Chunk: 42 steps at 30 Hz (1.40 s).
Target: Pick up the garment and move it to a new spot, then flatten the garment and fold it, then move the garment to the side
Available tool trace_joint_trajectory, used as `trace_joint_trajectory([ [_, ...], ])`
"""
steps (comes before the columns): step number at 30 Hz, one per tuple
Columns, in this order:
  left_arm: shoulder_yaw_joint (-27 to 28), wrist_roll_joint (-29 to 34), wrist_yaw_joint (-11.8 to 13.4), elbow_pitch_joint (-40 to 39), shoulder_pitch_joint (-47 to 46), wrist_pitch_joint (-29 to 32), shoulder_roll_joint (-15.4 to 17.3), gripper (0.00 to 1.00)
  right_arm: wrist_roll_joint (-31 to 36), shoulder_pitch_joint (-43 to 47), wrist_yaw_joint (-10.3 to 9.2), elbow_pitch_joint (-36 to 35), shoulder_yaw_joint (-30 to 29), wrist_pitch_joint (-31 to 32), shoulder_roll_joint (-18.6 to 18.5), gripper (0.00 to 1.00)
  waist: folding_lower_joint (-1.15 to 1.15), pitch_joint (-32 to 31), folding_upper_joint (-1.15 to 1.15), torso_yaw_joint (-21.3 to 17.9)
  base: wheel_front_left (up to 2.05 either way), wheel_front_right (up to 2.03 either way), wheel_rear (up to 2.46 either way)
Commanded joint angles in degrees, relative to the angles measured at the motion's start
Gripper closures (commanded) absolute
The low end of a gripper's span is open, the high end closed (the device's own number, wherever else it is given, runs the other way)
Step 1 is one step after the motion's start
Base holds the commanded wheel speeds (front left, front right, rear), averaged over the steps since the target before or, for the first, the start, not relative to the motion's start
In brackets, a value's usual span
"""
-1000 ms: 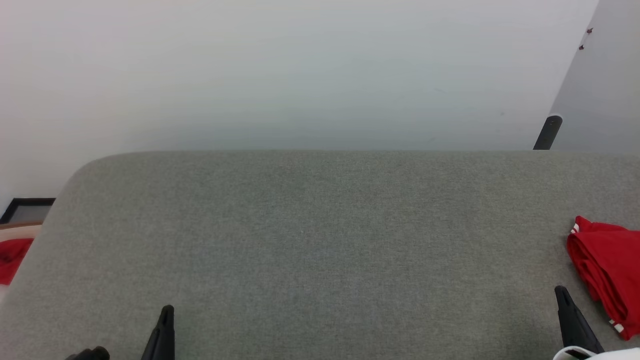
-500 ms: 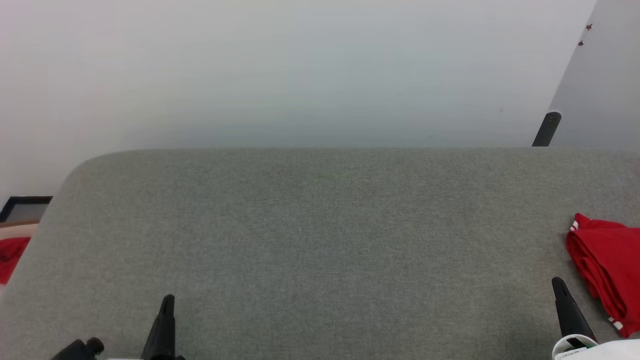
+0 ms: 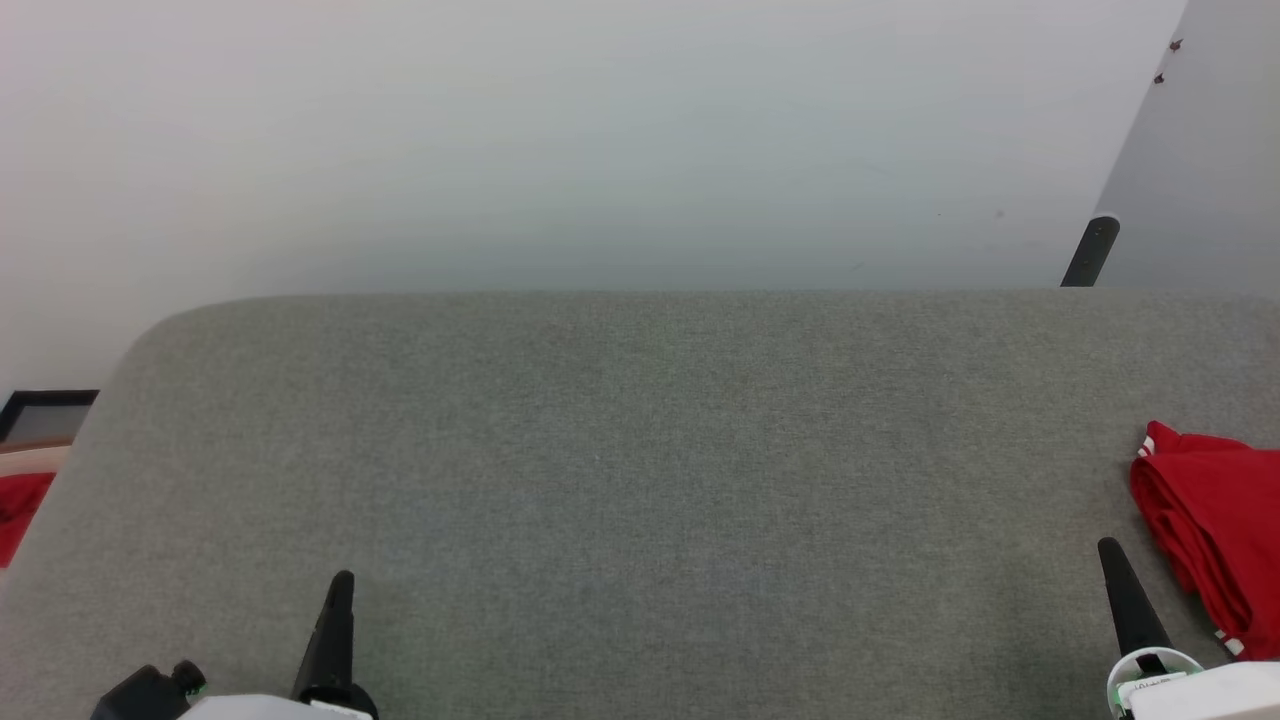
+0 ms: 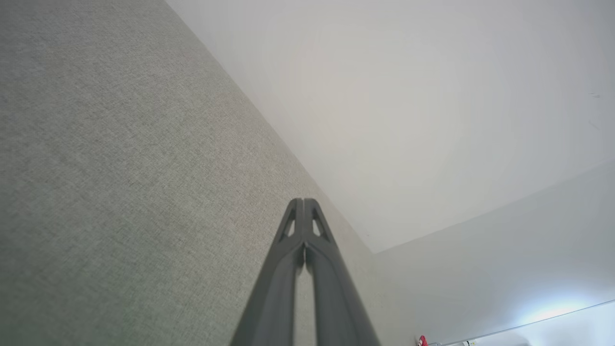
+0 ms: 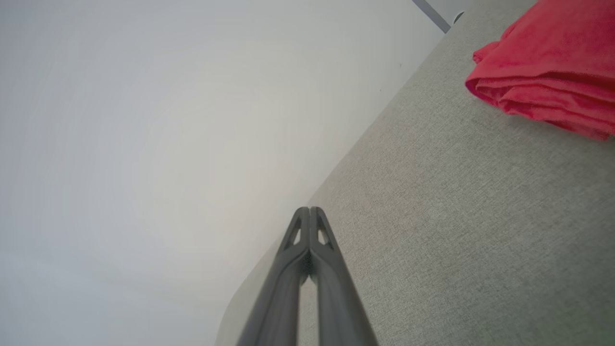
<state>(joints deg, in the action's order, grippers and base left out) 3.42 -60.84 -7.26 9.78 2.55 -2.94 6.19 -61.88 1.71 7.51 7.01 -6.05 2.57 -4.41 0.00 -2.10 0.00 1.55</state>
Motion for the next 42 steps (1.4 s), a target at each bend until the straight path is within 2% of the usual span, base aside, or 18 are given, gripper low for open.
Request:
trace_joint_trajectory([
  [1, 0.4, -1.9, -0.2, -0.3, -1.4, 0.5, 0.0, 1.00, -1.9, -1.4, -0.01, -0.1, -0.2, 0.2, 0.0, 1.00, 0.00, 0.1, 0.00, 0.0, 0.00, 0.00, 0.00],
  [42, 2.2, -21.0, -0.3, 2.7, -6.4, 6.4, -2.1, 1.00, -20.4, -6.0, -0.03, 4.5, -0.4, 2.7, 1.0, 1.00, 0.00, 1.3, 0.00, -0.9, 0.00, 0.00, 0.00],
])
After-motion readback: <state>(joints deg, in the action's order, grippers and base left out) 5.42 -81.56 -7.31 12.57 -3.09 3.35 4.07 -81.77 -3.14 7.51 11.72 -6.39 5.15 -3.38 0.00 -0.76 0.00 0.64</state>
